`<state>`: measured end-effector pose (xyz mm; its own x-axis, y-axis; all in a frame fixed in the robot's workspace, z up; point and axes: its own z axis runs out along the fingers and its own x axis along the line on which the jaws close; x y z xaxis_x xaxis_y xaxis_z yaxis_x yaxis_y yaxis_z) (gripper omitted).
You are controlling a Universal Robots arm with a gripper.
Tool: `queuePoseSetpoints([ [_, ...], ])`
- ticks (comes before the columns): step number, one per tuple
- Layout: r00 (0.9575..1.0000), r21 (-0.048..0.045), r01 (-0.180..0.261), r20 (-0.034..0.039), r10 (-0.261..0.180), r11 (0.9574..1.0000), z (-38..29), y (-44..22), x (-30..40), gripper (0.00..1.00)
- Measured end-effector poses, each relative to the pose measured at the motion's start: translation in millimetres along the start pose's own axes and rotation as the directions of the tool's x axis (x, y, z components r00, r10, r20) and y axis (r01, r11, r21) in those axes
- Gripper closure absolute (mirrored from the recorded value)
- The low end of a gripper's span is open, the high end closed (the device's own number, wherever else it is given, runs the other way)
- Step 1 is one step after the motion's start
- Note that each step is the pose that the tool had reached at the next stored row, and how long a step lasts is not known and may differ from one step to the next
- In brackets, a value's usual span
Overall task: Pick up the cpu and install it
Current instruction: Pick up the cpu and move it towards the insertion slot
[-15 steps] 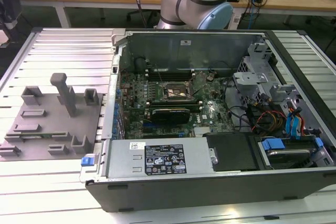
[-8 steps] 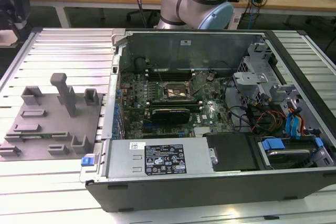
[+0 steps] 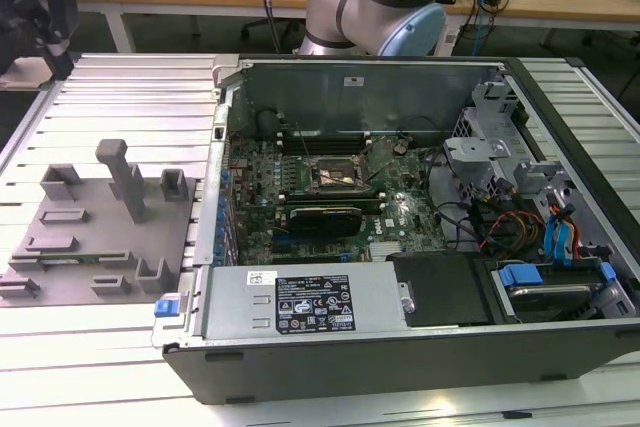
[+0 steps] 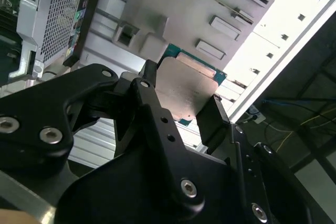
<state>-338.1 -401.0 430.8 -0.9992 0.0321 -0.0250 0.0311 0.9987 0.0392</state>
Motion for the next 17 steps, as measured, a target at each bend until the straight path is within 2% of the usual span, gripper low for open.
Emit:
queuePoseSetpoints([
  [13,1.0,0.0001,0.0,-0.0001,0.0,1.0,0.7,0.9,-27.5,0.45],
  [17,1.0,0.0,0.0,0.0,0.0,1.0,1.0,1.3,-39.4,0.45],
])
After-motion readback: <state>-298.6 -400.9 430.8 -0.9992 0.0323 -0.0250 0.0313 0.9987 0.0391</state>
